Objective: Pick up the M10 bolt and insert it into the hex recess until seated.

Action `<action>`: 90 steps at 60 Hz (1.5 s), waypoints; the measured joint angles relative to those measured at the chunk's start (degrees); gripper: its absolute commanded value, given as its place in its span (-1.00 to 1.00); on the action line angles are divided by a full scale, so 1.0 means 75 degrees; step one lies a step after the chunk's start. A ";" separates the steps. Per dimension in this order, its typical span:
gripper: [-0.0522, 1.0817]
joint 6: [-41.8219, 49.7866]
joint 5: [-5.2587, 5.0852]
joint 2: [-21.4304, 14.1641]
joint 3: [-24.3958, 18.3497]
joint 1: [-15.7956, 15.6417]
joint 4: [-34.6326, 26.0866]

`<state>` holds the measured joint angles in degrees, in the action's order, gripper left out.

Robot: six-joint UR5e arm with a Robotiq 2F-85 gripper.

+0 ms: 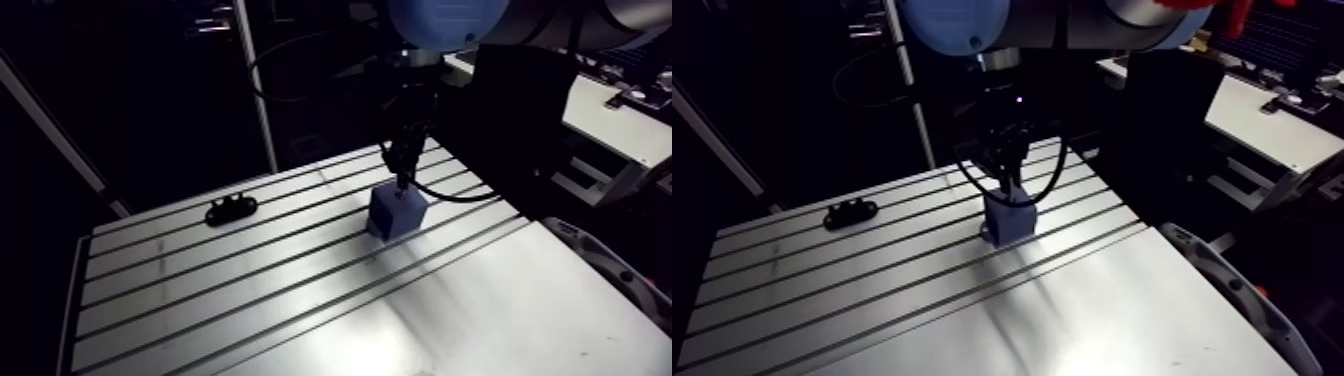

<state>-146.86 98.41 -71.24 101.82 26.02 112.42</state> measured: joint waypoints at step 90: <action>0.89 0.0002 -0.0002 -0.0021 -0.0020 -0.0008 0.0003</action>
<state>-146.85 98.39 -71.40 101.66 25.96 112.45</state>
